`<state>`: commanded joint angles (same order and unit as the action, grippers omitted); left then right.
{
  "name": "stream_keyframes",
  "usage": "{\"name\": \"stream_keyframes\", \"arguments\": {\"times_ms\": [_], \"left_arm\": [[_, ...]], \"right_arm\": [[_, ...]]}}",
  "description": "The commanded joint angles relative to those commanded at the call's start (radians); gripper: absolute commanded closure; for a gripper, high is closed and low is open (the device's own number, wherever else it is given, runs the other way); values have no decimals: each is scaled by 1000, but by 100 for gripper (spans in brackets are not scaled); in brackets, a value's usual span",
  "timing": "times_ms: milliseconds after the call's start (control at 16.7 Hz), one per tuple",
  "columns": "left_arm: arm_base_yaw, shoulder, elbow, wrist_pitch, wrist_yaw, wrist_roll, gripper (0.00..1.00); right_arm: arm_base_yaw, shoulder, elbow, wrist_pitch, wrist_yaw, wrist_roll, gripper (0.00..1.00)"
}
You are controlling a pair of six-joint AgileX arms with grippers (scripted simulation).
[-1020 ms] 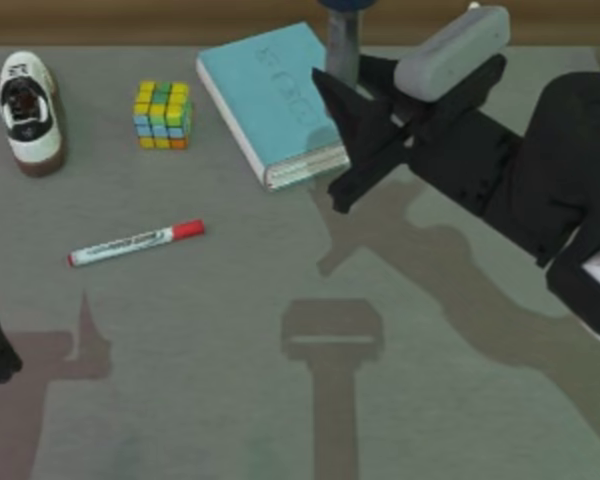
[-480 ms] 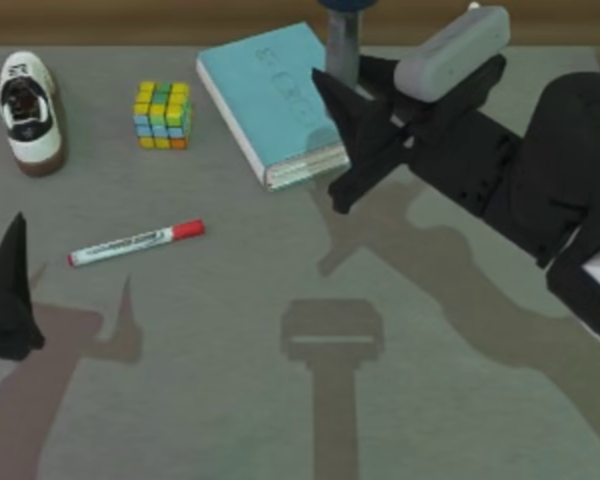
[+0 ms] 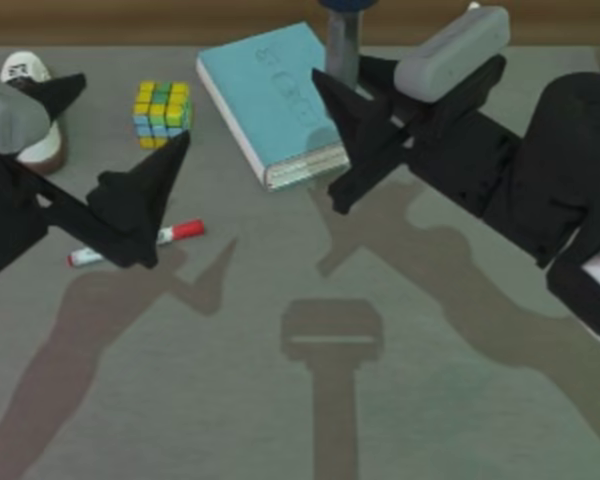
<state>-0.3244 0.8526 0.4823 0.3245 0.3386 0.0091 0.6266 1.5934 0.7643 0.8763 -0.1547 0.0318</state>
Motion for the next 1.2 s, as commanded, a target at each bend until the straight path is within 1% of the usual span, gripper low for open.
{"name": "stream_keyframes", "arguments": {"times_ms": [240, 360, 480, 840, 1020, 1200], "left_arm": [[-84, 215, 129, 88, 88, 2, 0], [-109, 278, 170, 117, 114, 4, 0], [-119, 301, 187, 129, 125, 5, 0], [-123, 314, 198, 132, 118, 4, 0], [-162, 417, 277, 163, 84, 4, 0], [-212, 578, 386, 204, 35, 4, 0]], "right_arm": [[0, 0, 0, 0, 0, 0, 100], [0, 0, 0, 0, 0, 0, 100], [0, 0, 0, 0, 0, 0, 100], [0, 0, 0, 0, 0, 0, 100], [0, 0, 0, 0, 0, 0, 100], [0, 0, 0, 0, 0, 0, 100]]}}
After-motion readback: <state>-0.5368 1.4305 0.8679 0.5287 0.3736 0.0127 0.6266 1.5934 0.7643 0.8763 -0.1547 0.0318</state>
